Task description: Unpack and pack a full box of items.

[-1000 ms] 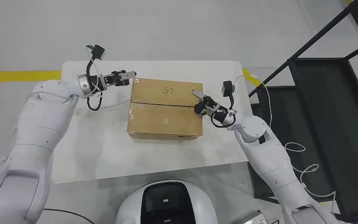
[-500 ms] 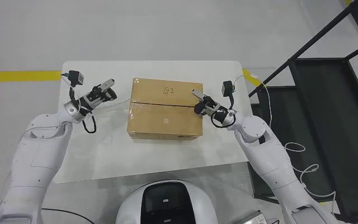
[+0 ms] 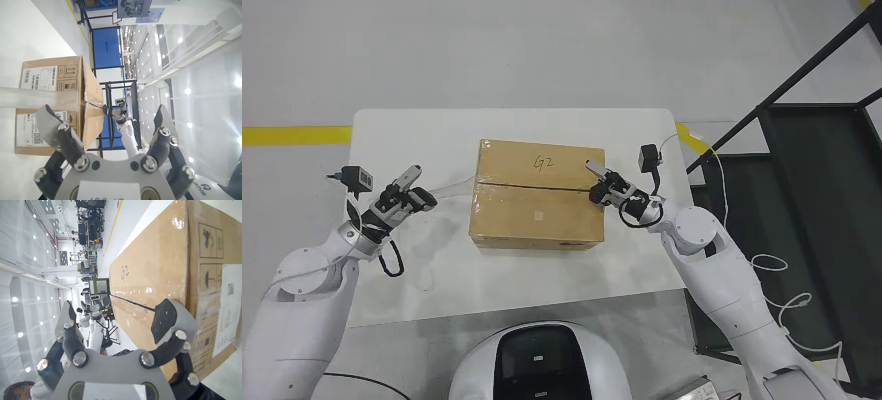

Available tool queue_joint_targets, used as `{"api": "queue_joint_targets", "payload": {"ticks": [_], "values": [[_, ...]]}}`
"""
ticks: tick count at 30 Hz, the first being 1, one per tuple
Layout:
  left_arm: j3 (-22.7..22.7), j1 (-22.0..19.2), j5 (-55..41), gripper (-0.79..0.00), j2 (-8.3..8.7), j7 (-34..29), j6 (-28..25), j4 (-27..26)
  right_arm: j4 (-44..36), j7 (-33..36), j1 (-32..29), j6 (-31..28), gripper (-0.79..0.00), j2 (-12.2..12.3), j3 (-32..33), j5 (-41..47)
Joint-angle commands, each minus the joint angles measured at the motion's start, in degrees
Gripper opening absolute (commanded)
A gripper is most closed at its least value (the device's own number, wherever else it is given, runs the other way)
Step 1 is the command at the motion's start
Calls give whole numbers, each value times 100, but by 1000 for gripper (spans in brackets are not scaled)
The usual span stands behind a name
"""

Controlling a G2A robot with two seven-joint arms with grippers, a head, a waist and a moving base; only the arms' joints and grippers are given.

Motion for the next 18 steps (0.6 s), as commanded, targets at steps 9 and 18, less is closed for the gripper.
{"api": "queue_joint_targets", "payload": {"ticks": [9,18], "values": [[40,41,15,0,-18,267,476,191,0,0,0,0,0,0,0,0],[427,102,88,0,-151,965,760,768,0,0,0,0,0,0,0,0]]}}
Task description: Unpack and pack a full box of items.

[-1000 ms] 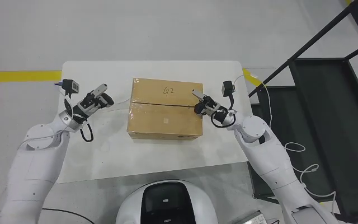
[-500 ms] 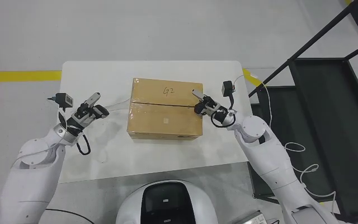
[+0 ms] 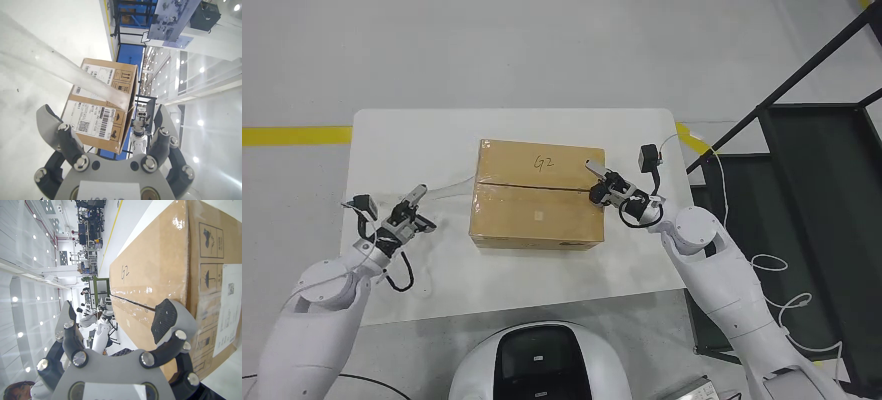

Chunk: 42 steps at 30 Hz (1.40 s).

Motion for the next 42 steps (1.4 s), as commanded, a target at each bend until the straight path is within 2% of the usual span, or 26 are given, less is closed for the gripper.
{"api": "queue_joint_targets", "payload": {"ticks": [1,8,14,16,17,18,24,30,33,42], "values": [[115,-75,-147,0,-46,111,-27,127,0,0,0,0,0,0,0,0],[482,-563,-488,0,-236,410,-218,781,0,0,0,0,0,0,0,0],[684,-975,-622,0,-367,411,-433,1348,0,0,0,0,0,0,0,0],[727,-1053,-615,-108,-396,407,-461,1469,0,0,0,0,0,0,0,0],[739,-1079,-628,-326,-410,404,-472,1513,0,0,0,0,0,0,0,0],[749,-1097,-640,-428,-422,407,-464,1558,0,0,0,0,0,0,0,0],[739,-1112,-681,-570,-467,429,-478,1708,0,0,0,0,0,0,0,0],[553,-864,-738,-680,-459,458,-751,1333,0,0,0,0,0,0,0,0],[394,-637,-788,-785,-433,438,-827,969,0,0,0,0,0,0,0,0],[-59,-39,-651,-785,-361,500,-931,-471,0,0,0,0,0,0,0,0]]}}
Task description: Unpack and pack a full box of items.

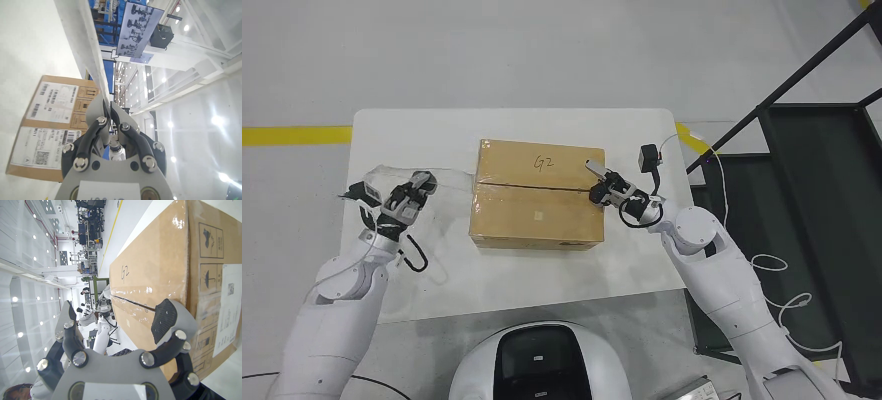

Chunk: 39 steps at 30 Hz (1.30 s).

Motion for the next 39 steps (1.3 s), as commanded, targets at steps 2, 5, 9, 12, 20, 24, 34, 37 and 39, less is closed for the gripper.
{"api": "queue_joint_targets", "payload": {"ticks": [2,5,9,12,20,24,34,37,39], "values": [[11,79,133,-785,0,-66,55,-325,0,0,0,0,0,0,0,0],[85,59,238,-785,-21,-74,50,-489,0,0,0,0,0,0,0,0],[232,-40,506,-785,-55,-172,-169,-602,0,0,0,0,0,0,0,0],[377,-173,734,-785,-80,-272,-152,-552,0,0,0,0,0,0,0,0],[771,-671,1276,-785,-155,-549,82,-433,0,0,0,0,0,0,0,0],[904,-848,1450,-785,-181,-690,238,-360,0,0,0,0,0,0,0,0],[1344,-1379,2464,-785,-229,-1109,805,-170,0,0,0,0,0,0,0,0],[1473,-1485,2813,-785,-247,-1099,893,-133,0,0,0,0,0,0,0,0],[1539,-1541,2937,-785,-261,-1096,922,-105,0,0,0,0,0,0,0,0]]}}
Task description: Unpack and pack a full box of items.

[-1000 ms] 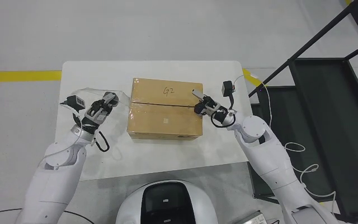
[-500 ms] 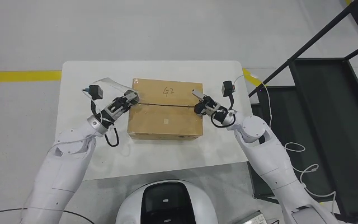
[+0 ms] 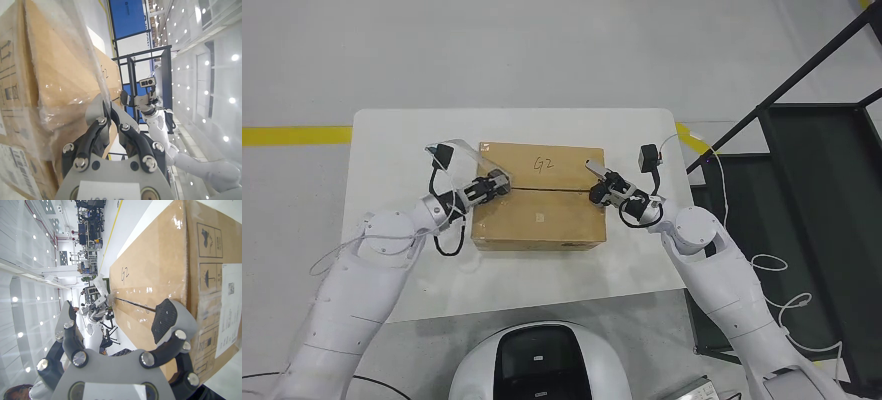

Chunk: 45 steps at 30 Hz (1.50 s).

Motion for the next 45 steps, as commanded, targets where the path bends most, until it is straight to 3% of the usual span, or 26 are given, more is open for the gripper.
{"api": "queue_joint_targets", "payload": {"ticks": [1,4,5,6,7,19,29,36,40,45], "values": [[56,-47,83,-785,-14,1,7,19,0,0,0,0,0,0,0,0],[151,-116,283,-779,-35,18,-19,27,0,0,0,0,0,0,0,0],[177,-131,373,-686,-40,53,-33,31,0,0,0,0,0,0,0,0],[200,-138,411,-271,-47,84,-39,34,0,0,0,0,0,0,0,0],[215,-146,430,0,-54,114,-61,38,0,0,0,0,0,0,0,0],[228,-127,23,0,-112,20,-549,-35,-91,-41,-66,-58,0,0,89,160],[685,-377,-170,0,-281,-48,-853,215,-413,-186,-661,-242,0,99,924,520],[957,-688,-574,0,-440,-88,-1082,468,-595,-235,-950,-268,0,107,1113,710],[1052,-911,-601,0,-491,-396,-1247,522,-702,-198,-946,-241,0,93,1051,747],[873,-827,-1006,0,-438,-1033,-1393,468,-725,-133,-855,-177,0,74,903,653]]}}
